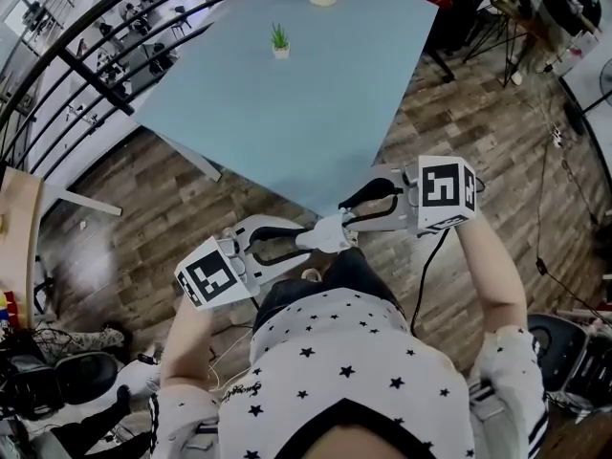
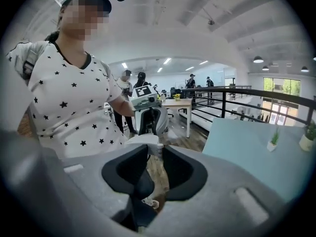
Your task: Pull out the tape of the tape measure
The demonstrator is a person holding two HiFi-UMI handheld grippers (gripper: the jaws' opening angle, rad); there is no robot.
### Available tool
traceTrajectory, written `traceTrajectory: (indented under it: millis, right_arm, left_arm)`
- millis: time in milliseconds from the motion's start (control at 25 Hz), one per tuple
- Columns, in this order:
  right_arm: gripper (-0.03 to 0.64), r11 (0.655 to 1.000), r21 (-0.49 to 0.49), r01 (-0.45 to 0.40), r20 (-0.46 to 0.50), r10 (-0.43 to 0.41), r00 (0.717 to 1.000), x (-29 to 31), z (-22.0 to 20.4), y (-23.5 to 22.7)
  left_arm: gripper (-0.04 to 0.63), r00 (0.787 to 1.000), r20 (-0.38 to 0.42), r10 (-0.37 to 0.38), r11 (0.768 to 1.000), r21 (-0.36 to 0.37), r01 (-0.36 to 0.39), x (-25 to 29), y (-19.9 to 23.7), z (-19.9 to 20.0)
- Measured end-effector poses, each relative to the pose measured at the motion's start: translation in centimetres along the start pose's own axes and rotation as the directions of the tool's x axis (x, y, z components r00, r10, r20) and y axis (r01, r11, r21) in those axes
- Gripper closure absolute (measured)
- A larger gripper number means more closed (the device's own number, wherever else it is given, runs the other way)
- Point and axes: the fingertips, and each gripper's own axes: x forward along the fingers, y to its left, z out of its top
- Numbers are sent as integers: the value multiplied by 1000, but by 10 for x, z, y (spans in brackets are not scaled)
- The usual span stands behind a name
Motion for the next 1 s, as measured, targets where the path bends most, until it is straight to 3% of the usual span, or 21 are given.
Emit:
traceTrajectory:
  millis: [160, 400, 760, 1000]
  right_arm:
    - [515, 1000, 0, -15, -6, 15, 1000, 0, 0, 2]
    - [574, 998, 47, 38, 34, -40, 999, -4, -1, -11]
    - [575, 984, 58, 166, 3, -167, 986, -13, -14, -31]
    - [575, 967, 58, 247, -4, -248, 969, -17, -22, -48]
  left_arm:
    - [479, 1000, -16, -18, 1000, 2, 18, -1, -1, -1]
    - [479, 1000, 7, -7, 1000, -24, 8, -3, 5, -4]
    - [479, 999, 25, 46, 994, -102, -43, -9, 16, -14]
    - [479, 996, 28, 84, 991, -102, -81, -5, 26, -17]
